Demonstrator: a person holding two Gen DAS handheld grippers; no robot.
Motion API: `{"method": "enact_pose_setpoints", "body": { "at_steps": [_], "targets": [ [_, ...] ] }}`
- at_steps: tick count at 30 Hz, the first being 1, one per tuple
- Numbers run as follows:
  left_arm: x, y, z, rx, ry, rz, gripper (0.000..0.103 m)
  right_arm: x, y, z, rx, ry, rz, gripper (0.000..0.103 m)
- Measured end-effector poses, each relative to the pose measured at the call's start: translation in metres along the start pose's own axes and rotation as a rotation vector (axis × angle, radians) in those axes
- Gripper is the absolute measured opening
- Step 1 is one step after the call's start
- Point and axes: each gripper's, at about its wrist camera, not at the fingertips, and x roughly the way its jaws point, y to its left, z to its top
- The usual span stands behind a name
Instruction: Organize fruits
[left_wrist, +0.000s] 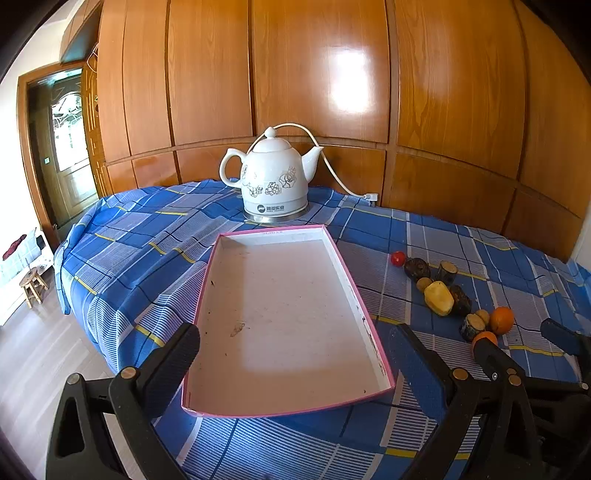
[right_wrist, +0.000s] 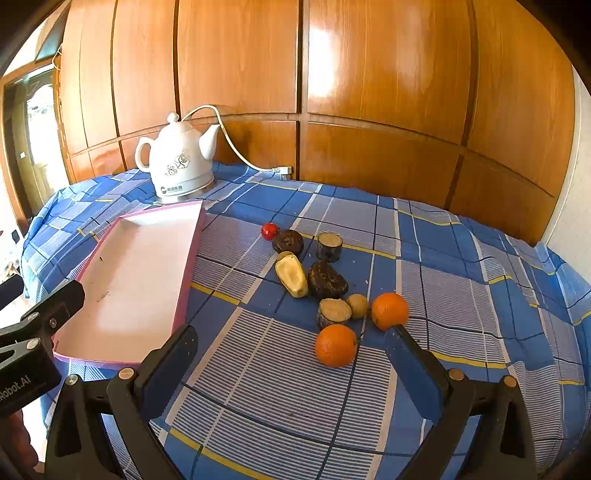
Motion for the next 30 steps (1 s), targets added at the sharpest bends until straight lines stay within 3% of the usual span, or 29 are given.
{"method": "enact_pose_setpoints", "body": {
  "at_steps": [30],
  "targets": [
    [-0.0027,0.0022,-0.0006,-0.003,-0.012,0.022,0.103,-0.0048,-0.0015,0.0011,0.007,-0.021,0.010,0.103]
  ]
}}
